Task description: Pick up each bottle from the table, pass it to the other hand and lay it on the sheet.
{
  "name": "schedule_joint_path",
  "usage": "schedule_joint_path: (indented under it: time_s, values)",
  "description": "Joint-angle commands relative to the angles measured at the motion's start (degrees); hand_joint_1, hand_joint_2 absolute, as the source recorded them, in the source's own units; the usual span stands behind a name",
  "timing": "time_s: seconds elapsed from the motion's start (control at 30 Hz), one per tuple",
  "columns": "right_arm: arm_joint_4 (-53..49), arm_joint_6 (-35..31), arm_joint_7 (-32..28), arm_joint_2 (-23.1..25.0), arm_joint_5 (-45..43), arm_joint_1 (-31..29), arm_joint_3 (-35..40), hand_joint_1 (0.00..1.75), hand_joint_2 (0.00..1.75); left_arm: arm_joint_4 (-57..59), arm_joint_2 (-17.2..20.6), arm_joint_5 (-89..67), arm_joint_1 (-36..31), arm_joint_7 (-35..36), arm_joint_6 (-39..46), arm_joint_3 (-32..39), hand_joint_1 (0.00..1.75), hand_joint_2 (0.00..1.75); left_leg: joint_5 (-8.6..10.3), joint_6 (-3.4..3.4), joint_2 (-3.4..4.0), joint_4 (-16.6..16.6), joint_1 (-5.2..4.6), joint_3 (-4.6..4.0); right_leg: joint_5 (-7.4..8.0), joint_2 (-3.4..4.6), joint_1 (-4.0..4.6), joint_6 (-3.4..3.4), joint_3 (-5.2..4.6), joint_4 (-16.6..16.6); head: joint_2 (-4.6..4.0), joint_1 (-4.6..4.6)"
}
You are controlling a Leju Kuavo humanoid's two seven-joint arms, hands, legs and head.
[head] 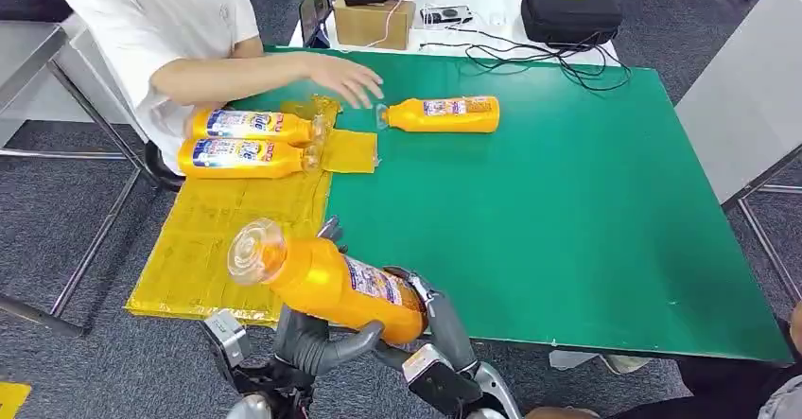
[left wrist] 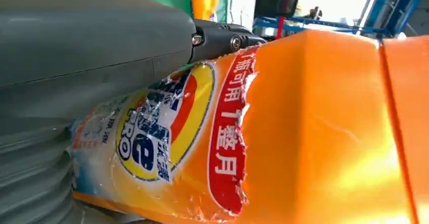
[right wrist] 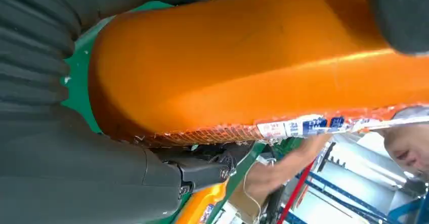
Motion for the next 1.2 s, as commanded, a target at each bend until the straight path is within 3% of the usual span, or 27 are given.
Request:
schedule_joint_path:
  time_s: [0.03,0.33,0.5,0.53,0.57,0.6,0.77,0.8,0.87,0.9,1.13,1.2]
  values:
    - [5.21,-1.44,0.72,-0.68,1.32,-1.42,5.61,1.75,1.75,-0.67,-1.71,3.07,-1.7,0.57,0.72,3.51,0.0,1.75,-0.06,-0.04,0.01,-0.03,0.03,0.18,-0.05,0.0,0.04,-0.09,0.19,-0.05,0.0,0.0]
    - [5.39,-4.8,2.47,-5.02,0.53,-0.34,7.62,1.75,1.75,0.91,-0.55,7.6,-3.83,3.72,0.95,1.32,0.0,1.75,-0.1,-0.06,-0.13,-0.09,0.06,0.4,-0.13,-0.16,0.09,-0.14,0.45,-0.13,0.0,-0.02]
    - [5.16,-5.45,2.26,-5.12,1.62,-1.0,8.24,1.75,1.75,1.83,-0.15,7.6,-3.6,4.01,1.38,1.2,0.07,1.75,-0.05,-0.03,-0.08,-0.09,0.03,0.29,-0.07,-0.12,0.04,-0.1,0.31,-0.13,0.0,0.0]
    - [5.52,-5.53,2.39,-4.96,1.9,-1.34,8.51,1.75,1.75,2.04,-0.37,9.26,-3.51,5.01,1.01,1.72,1.75,1.75,-0.08,-0.04,-0.07,-0.09,0.04,0.36,-0.1,-0.12,0.06,-0.12,0.38,-0.14,0.0,0.0]
    - [5.96,-5.7,2.53,-4.92,2.27,-1.61,8.7,1.75,1.75,2.26,-0.33,11.25,-3.51,6.15,-0.06,1.93,1.75,1.75,-0.04,-0.04,-0.07,-0.08,0.03,0.25,-0.07,-0.13,0.05,-0.1,0.26,-0.11,0.0,0.0]
    - [6.59,-6.7,2.82,-4.72,3.3,-1.84,8.73,1.1,1.75,2.36,-0.15,13.52,-3.43,6.97,-1.72,2.06,1.75,1.75,-0.05,-0.05,-0.05,-0.09,0.04,0.32,-0.08,-0.11,0.06,-0.12,0.32,-0.13,0.0,0.0]
    - [7.04,-7.06,2.85,-4.61,3.59,-1.98,8.79,1.1,1.75,2.31,0.04,14.15,-3.26,7.16,-2.28,2.09,1.75,1.75,-0.05,-0.06,-0.02,-0.11,0.03,0.31,-0.07,-0.07,0.05,-0.12,0.3,-0.13,0.0,-0.02]
    - [7.04,-7.06,2.85,-4.61,3.59,-1.98,8.79,0.09,1.75,2.31,0.04,14.15,-3.26,7.16,-2.28,2.09,1.75,1.75,-0.07,-0.07,-0.02,-0.12,0.05,0.37,-0.08,-0.07,0.07,-0.14,0.36,-0.15,0.0,0.0]
    - [7.73,-9.12,2.82,-4.24,4.86,-1.92,8.66,0.0,1.75,2.35,0.27,19.74,-2.88,10.07,-6.39,2.12,1.75,1.75,-0.03,-0.04,-0.04,-0.09,0.03,0.23,-0.05,-0.08,0.04,-0.09,0.23,-0.11,0.0,0.0]
    - [8.1,-9.8,3.19,-4.18,5.25,-1.9,8.68,0.0,0.0,2.2,0.38,20.51,-2.53,9.97,-7.05,2.29,1.75,1.75,-0.08,-0.05,-0.01,-0.12,0.04,0.37,-0.09,-0.07,0.06,-0.12,0.36,-0.14,0.0,0.0]
    - [8.34,-12.93,3.58,-4.14,5.83,-1.43,8.33,0.0,0.0,1.16,0.57,23.06,-2.05,10.03,-9.54,3.96,1.75,1.75,-0.22,-0.09,0.14,-0.12,0.06,0.65,-0.18,0.06,0.09,-0.22,0.62,-0.15,0.0,0.02]
    - [7.9,-13.86,3.54,-4.39,5.91,-1.21,7.86,0.0,0.0,1.02,0.71,20.67,-2.55,9.48,-8.16,4.51,1.75,1.75,-0.05,-0.05,0.0,-0.1,0.02,0.26,-0.06,-0.03,0.03,-0.11,0.26,-0.11,0.0,0.0]
